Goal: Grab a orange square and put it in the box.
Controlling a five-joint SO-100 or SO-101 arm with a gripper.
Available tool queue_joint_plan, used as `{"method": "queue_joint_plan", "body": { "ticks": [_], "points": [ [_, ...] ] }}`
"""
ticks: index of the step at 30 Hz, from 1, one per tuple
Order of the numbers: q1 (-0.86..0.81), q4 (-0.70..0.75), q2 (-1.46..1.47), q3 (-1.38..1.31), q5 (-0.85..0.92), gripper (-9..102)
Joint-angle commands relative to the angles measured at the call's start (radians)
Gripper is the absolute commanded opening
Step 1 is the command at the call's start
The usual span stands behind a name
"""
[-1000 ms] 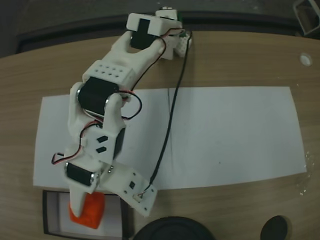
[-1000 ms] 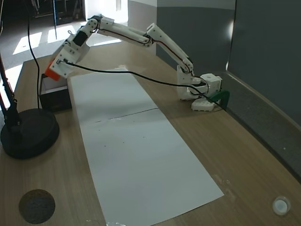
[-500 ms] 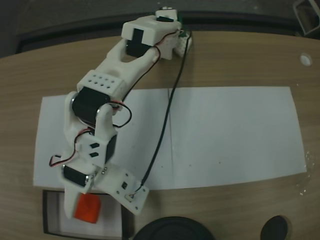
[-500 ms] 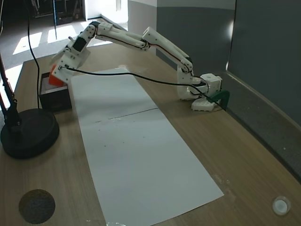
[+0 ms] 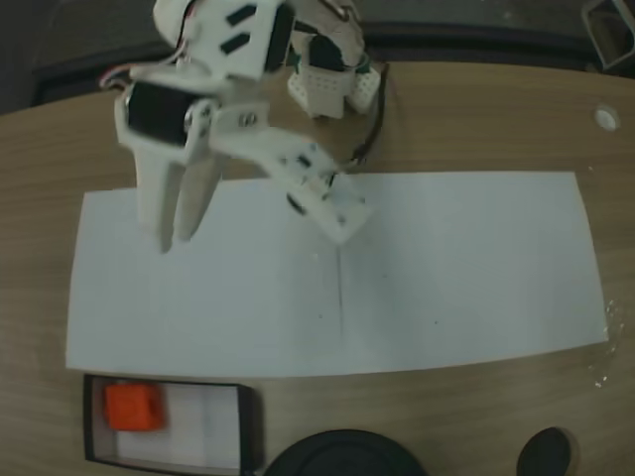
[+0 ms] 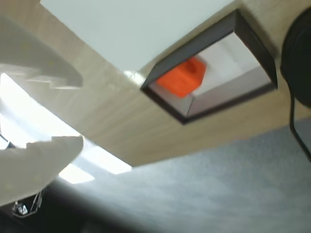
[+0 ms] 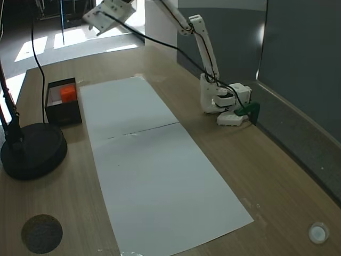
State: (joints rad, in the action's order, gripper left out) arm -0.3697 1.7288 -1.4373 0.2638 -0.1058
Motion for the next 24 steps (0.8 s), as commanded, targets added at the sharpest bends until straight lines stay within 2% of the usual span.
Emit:
{"method": "queue_joint_plan", "body": {
  "ticks": [1, 5, 13, 20, 24],
  "points": [
    [0.012, 0.003, -0.459, 0.029, -0.008, 4],
    [0.066, 0.000, -0.765, 0.261, -0.003, 4],
    [0.267, -0.032, -1.330, 1.000, 0.147, 4],
    [0.275, -0.187, -1.819, 1.529, 0.147, 4],
    [0.275, -0.325, -2.040, 1.793, 0.147, 5]
  ]
}}
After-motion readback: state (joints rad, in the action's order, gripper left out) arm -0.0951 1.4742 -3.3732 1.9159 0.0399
